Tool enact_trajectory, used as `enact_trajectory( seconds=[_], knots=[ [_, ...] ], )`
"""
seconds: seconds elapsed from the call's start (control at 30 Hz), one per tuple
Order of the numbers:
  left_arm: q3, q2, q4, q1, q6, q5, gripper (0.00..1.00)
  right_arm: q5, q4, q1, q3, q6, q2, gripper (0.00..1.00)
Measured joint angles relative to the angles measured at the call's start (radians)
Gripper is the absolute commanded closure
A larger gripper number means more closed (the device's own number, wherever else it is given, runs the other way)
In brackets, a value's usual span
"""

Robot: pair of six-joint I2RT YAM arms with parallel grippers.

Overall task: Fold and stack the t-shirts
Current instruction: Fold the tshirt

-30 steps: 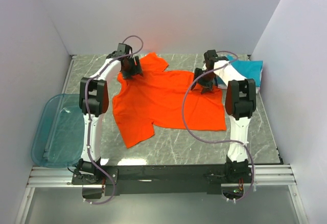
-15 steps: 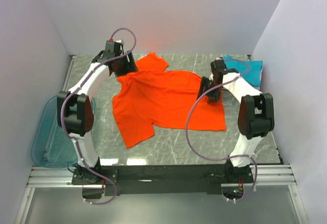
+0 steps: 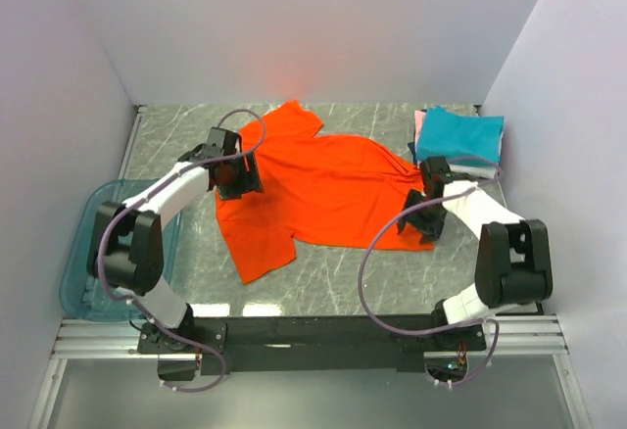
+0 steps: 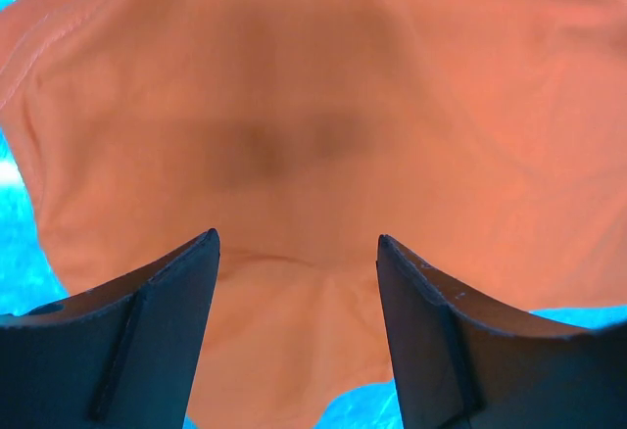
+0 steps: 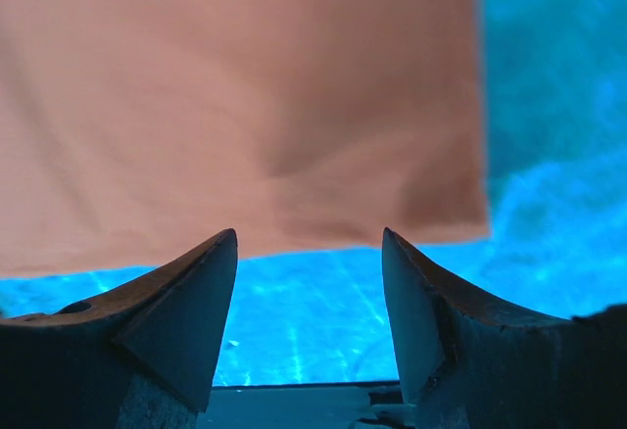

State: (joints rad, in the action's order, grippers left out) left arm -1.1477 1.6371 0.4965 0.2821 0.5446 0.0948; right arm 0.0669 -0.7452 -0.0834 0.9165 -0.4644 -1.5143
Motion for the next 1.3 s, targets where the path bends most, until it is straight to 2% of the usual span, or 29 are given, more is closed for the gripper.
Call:
enact_trajectory(
  seconds=[0.33, 0.83, 1.0, 1.07, 1.3],
  knots=[
    [0.110, -0.115, -0.022, 0.022, 0.019, -0.010, 0.30, -0.023, 0.003, 0.159, -0.114, -0.017, 0.067, 0.37],
    [0.166, -0.145, -0.020, 0.035, 0.025, -0.014, 0.30, -0.031, 0.029, 0.251, -0.143, -0.008, 0.046, 0.46],
    [0.177, -0.161, -0.017, 0.038, 0.025, -0.017, 0.30, -0.034, 0.034, 0.260, -0.147, -0.005, 0.045, 0.54],
    [0.188, -0.172, -0.013, 0.039, 0.025, -0.024, 0.30, -0.033, 0.040, 0.260, -0.150, -0.004, 0.044, 0.62],
    [0.259, -0.232, 0.008, 0.063, 0.025, -0.065, 0.34, -0.026, 0.050, 0.261, -0.152, 0.003, 0.040, 0.78]
  ],
)
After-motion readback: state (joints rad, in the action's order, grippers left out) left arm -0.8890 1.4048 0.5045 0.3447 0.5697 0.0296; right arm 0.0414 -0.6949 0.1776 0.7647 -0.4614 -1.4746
